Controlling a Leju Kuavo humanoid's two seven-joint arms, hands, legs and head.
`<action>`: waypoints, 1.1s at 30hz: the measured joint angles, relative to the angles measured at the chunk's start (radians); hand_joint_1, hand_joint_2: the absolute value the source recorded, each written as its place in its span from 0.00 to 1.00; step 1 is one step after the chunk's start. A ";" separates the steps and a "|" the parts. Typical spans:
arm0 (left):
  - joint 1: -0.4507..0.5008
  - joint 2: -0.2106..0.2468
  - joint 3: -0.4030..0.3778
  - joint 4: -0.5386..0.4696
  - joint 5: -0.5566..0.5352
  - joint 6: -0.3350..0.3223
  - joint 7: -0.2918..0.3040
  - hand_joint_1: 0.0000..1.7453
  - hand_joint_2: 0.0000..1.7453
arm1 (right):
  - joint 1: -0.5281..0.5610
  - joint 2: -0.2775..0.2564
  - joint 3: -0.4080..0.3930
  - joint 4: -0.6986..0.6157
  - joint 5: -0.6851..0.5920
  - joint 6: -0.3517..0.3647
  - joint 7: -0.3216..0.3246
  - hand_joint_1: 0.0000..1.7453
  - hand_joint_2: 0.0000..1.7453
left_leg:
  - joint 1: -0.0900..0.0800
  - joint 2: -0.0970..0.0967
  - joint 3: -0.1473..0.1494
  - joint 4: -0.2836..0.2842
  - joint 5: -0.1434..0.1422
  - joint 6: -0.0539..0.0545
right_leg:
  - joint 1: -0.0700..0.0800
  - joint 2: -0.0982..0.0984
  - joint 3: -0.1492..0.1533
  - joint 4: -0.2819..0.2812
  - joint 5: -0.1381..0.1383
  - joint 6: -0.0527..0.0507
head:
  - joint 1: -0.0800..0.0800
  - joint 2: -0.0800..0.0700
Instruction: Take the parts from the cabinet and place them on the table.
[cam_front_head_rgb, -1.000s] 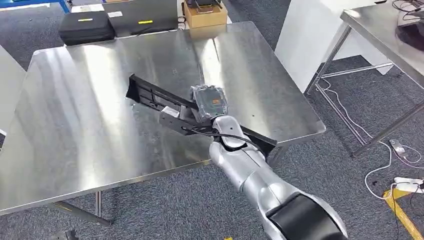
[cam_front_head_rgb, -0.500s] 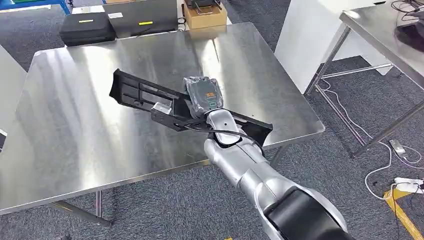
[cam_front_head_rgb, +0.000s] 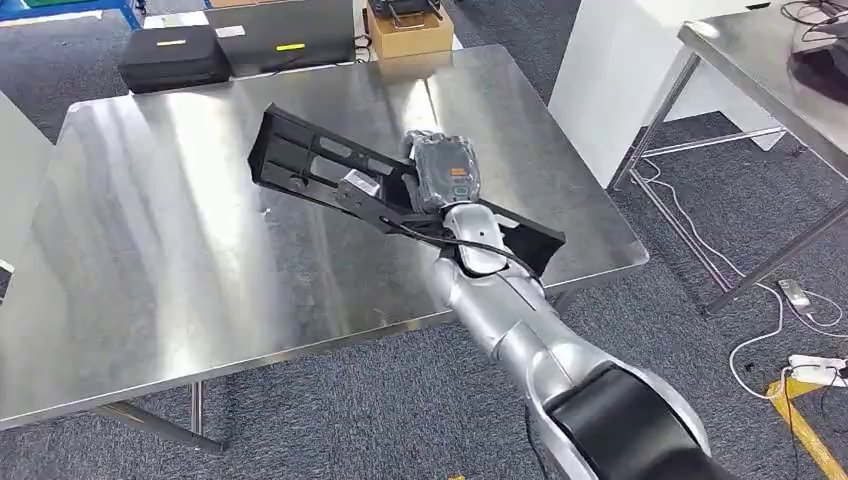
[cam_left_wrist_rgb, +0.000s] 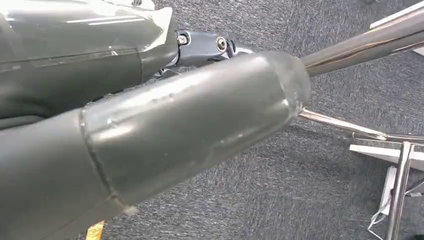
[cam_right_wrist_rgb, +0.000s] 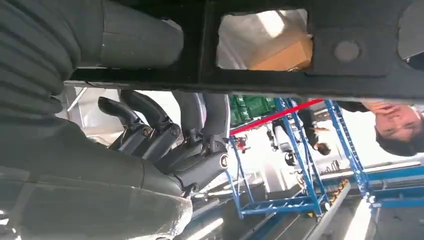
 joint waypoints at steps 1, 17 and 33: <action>0.000 0.000 0.000 0.000 0.000 0.000 0.000 0.00 0.00 | 0.000 -0.001 -0.006 0.000 -0.013 -0.005 -0.011 1.00 1.00 | 0.000 0.000 0.000 0.000 0.000 0.000 | 0.000 0.000 0.000 0.000 0.000 0.000 | 0.000 0.000; -0.066 0.009 0.019 0.084 -0.104 -0.135 0.000 0.00 0.00 | 0.084 -0.041 -0.436 -0.355 -0.478 0.338 -0.333 1.00 1.00 | -0.007 -0.002 0.000 0.004 -0.001 0.002 | -0.005 -0.001 0.002 -0.001 0.001 0.002 | 0.000 0.000; -0.140 0.021 -0.035 0.204 -0.132 -0.141 0.000 0.00 0.00 | 0.170 -0.131 -0.526 -0.443 -0.493 0.335 -0.334 1.00 1.00 | 0.001 -0.039 0.013 -0.002 0.006 0.026 | -0.015 0.004 -0.075 0.170 -0.059 0.029 | 0.006 0.000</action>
